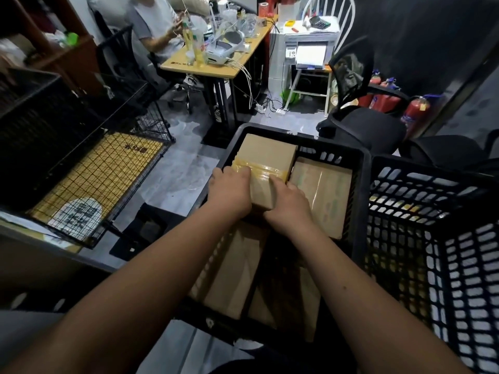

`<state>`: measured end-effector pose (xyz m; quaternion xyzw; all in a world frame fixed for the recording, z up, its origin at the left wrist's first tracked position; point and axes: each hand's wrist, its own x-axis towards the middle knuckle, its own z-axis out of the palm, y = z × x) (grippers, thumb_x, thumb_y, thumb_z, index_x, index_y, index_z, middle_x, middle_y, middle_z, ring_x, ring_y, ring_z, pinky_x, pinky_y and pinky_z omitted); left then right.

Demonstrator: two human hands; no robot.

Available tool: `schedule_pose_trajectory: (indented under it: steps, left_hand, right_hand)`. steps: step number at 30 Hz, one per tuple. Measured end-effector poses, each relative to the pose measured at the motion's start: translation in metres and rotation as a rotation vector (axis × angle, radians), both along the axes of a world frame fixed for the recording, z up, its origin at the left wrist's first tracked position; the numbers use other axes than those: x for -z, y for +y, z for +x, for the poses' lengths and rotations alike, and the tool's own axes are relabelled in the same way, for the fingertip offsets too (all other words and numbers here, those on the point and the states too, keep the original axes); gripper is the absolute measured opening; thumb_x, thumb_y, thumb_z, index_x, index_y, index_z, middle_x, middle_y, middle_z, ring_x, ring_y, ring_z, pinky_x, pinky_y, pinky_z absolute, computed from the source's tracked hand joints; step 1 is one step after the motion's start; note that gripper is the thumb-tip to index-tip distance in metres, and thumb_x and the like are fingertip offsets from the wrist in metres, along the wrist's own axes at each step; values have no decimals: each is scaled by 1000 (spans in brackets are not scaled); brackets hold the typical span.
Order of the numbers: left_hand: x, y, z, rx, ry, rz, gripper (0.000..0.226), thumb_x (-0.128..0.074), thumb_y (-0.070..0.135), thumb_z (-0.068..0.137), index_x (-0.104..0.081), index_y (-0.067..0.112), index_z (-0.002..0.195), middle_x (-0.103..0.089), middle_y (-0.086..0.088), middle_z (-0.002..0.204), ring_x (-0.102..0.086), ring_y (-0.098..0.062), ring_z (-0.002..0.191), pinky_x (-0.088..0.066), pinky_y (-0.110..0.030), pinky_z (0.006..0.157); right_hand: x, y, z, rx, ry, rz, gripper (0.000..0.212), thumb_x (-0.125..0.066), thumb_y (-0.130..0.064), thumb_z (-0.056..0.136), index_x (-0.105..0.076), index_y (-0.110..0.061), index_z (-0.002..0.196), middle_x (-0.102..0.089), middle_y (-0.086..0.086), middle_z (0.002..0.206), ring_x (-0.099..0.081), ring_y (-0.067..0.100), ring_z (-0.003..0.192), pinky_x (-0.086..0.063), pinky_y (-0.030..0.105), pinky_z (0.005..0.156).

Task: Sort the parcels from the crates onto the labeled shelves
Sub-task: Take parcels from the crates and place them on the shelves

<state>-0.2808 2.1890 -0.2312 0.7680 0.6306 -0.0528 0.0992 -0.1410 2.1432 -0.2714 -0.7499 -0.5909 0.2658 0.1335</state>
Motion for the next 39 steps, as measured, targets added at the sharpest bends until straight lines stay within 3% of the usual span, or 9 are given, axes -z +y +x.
schedule_pose_trajectory:
  steps: [10,17,21,25,28,32,34,36,39]
  left_hand:
    - [-6,-6,-9,-131,-303,36,67,-64,12,79,-47,44,136,-41,-6,138,-34,-32,130,-28,-39,104]
    - [-37,-20,-22,-100,-656,114,67,-58,1,74,-61,48,121,-39,6,135,-41,-25,129,-43,-49,111]
    - [-53,-39,-23,-33,-746,169,57,-65,5,82,-62,48,120,-35,7,136,-39,-23,133,-43,-49,112]
    - [-61,-67,-24,-14,-845,152,66,-59,-6,76,-61,47,115,-33,6,138,-38,-24,137,-39,-34,113]
    - [-67,-95,-20,-6,-977,122,68,-56,-10,70,-64,42,113,-30,10,135,-38,-18,133,-41,-34,112]
    - [-69,-133,-14,65,-1110,126,64,-63,-11,74,-63,41,112,-29,12,140,-33,-1,122,-30,3,90]
    - [-69,-149,-10,119,-1169,155,68,-70,-10,74,-61,46,113,-32,9,143,-33,6,120,-27,9,88]
    - [-67,-164,-8,172,-1233,176,76,-75,-8,75,-57,52,117,-35,9,145,-36,5,126,-31,3,97]
    - [-62,-181,-7,223,-1284,174,84,-81,2,76,-51,60,128,-36,12,150,-38,-8,141,-41,-29,114]
  right_hand:
    - [-8,-12,5,51,211,120,85,-75,-14,75,-45,-34,153,-54,3,143,-55,24,126,-43,25,90]
    - [-34,-32,7,111,375,268,80,-76,-11,73,-53,-32,147,-56,-2,139,-53,16,125,-45,25,96]
    - [-58,-55,4,141,418,310,82,-76,-17,67,-52,-44,141,-58,-6,137,-57,15,122,-56,37,99]
    - [-65,-81,11,120,476,342,88,-71,-34,57,-47,-56,138,-59,-8,138,-64,19,120,-59,48,96]
    - [-82,-114,13,175,490,383,92,-79,-20,73,-39,-55,147,-50,-10,147,-59,17,124,-60,43,97]
    - [-93,-154,20,213,550,452,108,-85,-19,77,-22,-61,154,-42,-13,155,-54,12,132,-58,41,98]
    - [-100,-174,22,234,536,482,110,-85,-15,79,-18,-53,158,-40,-17,154,-53,1,126,-56,34,99]
    - [-105,-193,24,264,505,527,114,-85,-12,79,-15,-48,161,-36,-22,152,-49,-7,125,-53,31,102]
    - [-107,-221,27,320,469,552,120,-87,-12,80,-7,-38,166,-27,-27,156,-36,-5,140,-40,33,118]
